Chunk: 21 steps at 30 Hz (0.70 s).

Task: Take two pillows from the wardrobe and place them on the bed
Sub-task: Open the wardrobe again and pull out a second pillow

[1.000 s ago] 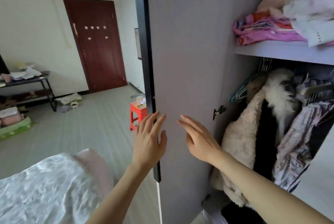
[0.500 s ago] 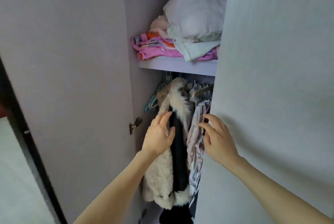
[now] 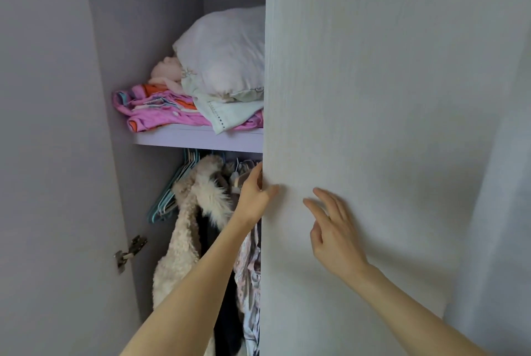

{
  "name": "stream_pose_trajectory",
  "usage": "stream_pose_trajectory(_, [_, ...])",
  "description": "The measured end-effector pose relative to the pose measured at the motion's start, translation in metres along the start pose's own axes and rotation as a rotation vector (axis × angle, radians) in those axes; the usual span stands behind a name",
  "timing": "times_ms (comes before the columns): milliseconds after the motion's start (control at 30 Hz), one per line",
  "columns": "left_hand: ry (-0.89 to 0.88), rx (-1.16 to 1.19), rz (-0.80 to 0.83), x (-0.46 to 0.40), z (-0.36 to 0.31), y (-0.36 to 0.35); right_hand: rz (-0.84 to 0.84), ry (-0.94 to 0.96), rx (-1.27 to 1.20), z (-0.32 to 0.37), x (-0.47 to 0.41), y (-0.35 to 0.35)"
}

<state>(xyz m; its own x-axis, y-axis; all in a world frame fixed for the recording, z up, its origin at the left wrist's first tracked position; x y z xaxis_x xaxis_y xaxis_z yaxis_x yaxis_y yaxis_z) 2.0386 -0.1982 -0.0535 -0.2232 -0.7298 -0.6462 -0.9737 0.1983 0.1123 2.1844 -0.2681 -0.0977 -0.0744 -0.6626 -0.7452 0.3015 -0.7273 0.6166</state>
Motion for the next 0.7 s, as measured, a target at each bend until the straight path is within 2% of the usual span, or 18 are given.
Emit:
stream_pose_trajectory(133, [-0.111, 0.082, 0.062, 0.038, -0.028, 0.011, -0.087, -0.014, -0.072, 0.019, 0.019, 0.020])
stream_pose_trajectory(300, [-0.193, 0.152, 0.261, 0.080, -0.054, 0.023, -0.219, -0.080, -0.132, 0.045, 0.052, 0.045])
stream_pose_trajectory(433, [-0.306, 0.177, 0.411, 0.100, -0.071, 0.025, -0.259, -0.170, -0.146, 0.061, 0.077, 0.065])
stream_pose_trajectory(600, [-0.508, 0.157, 0.561, 0.118, -0.094, 0.008, -0.321, -0.169, -0.175, 0.081, 0.111, 0.105])
stream_pose_trajectory(700, [-0.589, 0.151, 0.710, 0.129, -0.107, -0.018, -0.394, -0.188, -0.189, 0.084, 0.133, 0.135])
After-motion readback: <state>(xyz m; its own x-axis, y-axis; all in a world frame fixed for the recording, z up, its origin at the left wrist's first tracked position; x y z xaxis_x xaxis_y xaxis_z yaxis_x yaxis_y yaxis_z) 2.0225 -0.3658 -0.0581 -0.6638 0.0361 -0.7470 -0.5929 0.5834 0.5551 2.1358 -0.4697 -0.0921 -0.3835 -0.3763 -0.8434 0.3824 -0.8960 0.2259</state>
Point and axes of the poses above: each hand's wrist, its own x-axis away from the middle knuckle, its own y-axis out of the back of the hand, z = x × y, the point moved 4 cm from there along -x, towards the middle knuckle, and after that the axes turned 10 degrees about -y, right-handed, at the moved point
